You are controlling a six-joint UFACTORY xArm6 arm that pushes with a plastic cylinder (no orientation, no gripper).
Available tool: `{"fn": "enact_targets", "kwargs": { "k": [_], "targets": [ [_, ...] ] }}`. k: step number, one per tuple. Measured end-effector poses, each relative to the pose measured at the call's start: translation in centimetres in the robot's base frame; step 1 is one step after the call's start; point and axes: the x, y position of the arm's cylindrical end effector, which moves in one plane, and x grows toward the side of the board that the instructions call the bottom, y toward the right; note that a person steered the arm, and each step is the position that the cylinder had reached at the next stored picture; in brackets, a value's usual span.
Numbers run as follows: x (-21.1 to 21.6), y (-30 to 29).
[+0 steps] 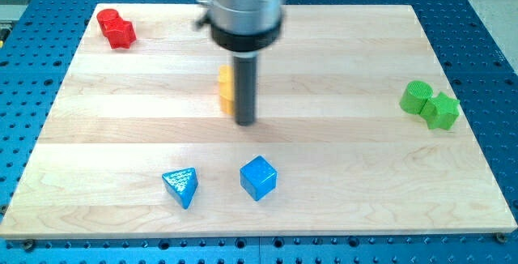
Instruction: Push yellow blocks into red blocks
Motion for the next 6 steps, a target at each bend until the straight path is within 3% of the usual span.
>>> {"fn": "enact_targets", "kwargs": {
  "k": [2, 3, 4, 5, 6],
  "targets": [
    [-5.4, -7.2],
    [-2.4, -5.3],
    [-2.0, -0.1],
    [-5.2, -3.5],
    [-6.7, -11.8]
  ]
}}
